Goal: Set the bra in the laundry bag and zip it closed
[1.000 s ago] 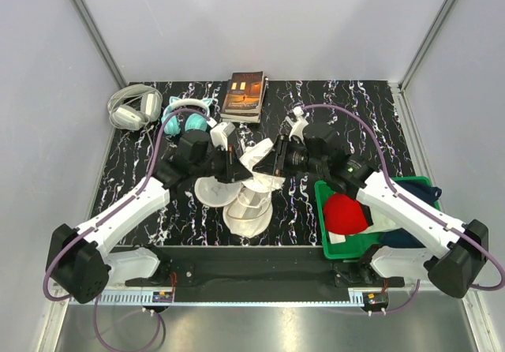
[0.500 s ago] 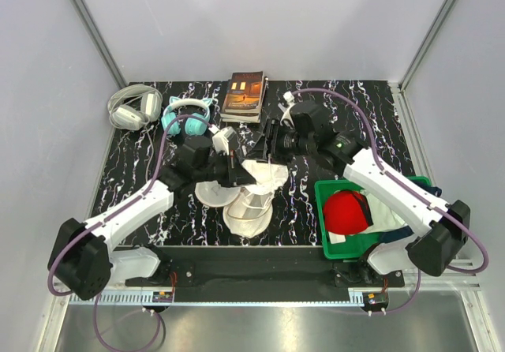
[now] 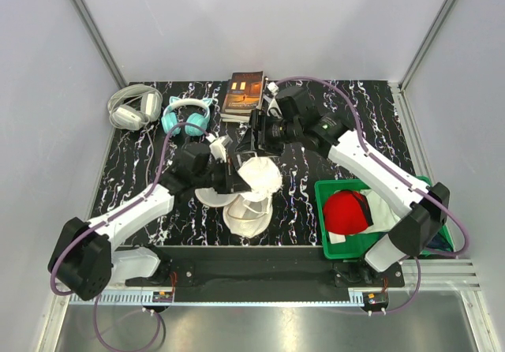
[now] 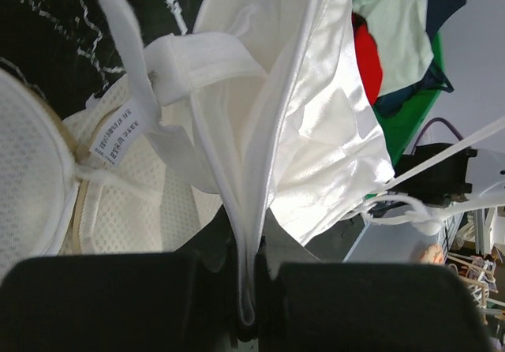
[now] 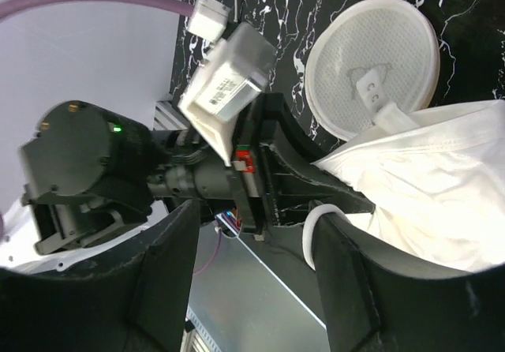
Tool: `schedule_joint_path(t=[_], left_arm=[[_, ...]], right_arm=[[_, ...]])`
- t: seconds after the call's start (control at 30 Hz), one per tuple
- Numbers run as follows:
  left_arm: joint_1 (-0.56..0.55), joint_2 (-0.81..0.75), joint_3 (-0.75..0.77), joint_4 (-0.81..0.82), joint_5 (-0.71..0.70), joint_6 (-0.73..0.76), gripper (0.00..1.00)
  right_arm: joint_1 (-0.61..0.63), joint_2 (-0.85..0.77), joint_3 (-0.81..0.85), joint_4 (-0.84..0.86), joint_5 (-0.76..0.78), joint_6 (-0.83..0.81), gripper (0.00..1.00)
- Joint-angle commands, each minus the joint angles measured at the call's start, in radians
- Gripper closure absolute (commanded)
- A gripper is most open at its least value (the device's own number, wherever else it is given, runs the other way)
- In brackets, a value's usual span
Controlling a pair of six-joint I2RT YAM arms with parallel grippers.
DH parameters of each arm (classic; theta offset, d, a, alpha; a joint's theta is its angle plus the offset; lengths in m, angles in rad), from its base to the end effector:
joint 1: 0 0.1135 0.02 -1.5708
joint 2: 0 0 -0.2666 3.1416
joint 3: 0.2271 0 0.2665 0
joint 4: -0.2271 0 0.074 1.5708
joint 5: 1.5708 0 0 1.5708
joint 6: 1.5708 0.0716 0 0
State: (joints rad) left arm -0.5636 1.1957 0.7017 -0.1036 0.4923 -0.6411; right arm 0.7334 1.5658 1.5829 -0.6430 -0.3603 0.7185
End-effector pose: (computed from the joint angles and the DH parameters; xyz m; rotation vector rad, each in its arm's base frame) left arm 0.2294 -0.1850 0.2141 0.2194 2.3424 -1.1818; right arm 0.2740 0.2808 0.3619 -0.2424 2.4098 1.1466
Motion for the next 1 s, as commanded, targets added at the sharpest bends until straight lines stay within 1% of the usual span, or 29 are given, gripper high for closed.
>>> schedule_joint_path(t=[0.0, 0.37, 0.43, 0.6, 0.67, 0.7, 0.73, 0.77, 0.8, 0.83, 0.87, 0.9, 0.93, 0.97], left_arm=[[0.014, -0.013, -0.037, 0.067, -0.017, 0.001, 1.00], [0.037, 0.001, -0.056, 0.084, -0.018, 0.012, 1.00], [0.045, 0.004, -0.056, 0.088, 0.000, 0.008, 1.00], [0.060, -0.011, -0.053, 0.097, 0.025, -0.003, 1.00], [0.077, -0.024, -0.048, 0.094, 0.048, -0.022, 1.00], [0.080, -0.030, -0.044, 0.091, 0.061, -0.026, 1.00], [0.088, -0.038, -0.036, 0.084, 0.061, -0.028, 1.00], [0.090, -0.051, -0.028, 0.068, 0.058, -0.026, 1.00], [0.091, -0.057, -0.012, 0.044, 0.058, -0.023, 1.00], [0.099, -0.064, -0.004, 0.032, 0.058, -0.025, 1.00], [0.105, -0.073, 0.002, 0.007, 0.057, -0.026, 1.00], [0.110, -0.076, 0.018, -0.002, 0.069, -0.028, 1.00], [0.120, -0.077, 0.024, -0.007, 0.075, -0.035, 1.00], [0.126, -0.087, 0.028, -0.010, 0.081, -0.045, 1.00]], right_arm=[[0.006, -0.015, 0.120, -0.010, -0.003, -0.021, 0.35], [0.006, -0.044, 0.173, -0.011, 0.026, -0.008, 0.33], [0.006, -0.059, 0.186, -0.012, 0.030, -0.013, 0.33], [0.006, -0.073, 0.125, -0.015, 0.020, -0.034, 0.34], [0.012, -0.095, 0.036, -0.007, -0.020, -0.065, 0.34], [0.015, -0.127, -0.004, 0.000, -0.029, -0.108, 0.34], [0.018, -0.147, -0.086, 0.000, -0.037, -0.137, 0.34], [0.043, -0.167, -0.128, 0.003, -0.026, -0.168, 0.35], [0.055, -0.220, -0.173, 0.018, -0.010, -0.224, 0.35], [0.076, -0.252, -0.269, 0.037, 0.010, -0.244, 0.36], [0.101, -0.283, -0.318, 0.063, 0.036, -0.255, 0.36], [0.113, -0.349, -0.361, 0.119, 0.046, -0.255, 0.35], [0.122, -0.383, -0.447, 0.155, 0.058, -0.248, 0.35], [0.127, -0.416, -0.490, 0.199, 0.057, -0.240, 0.34]])
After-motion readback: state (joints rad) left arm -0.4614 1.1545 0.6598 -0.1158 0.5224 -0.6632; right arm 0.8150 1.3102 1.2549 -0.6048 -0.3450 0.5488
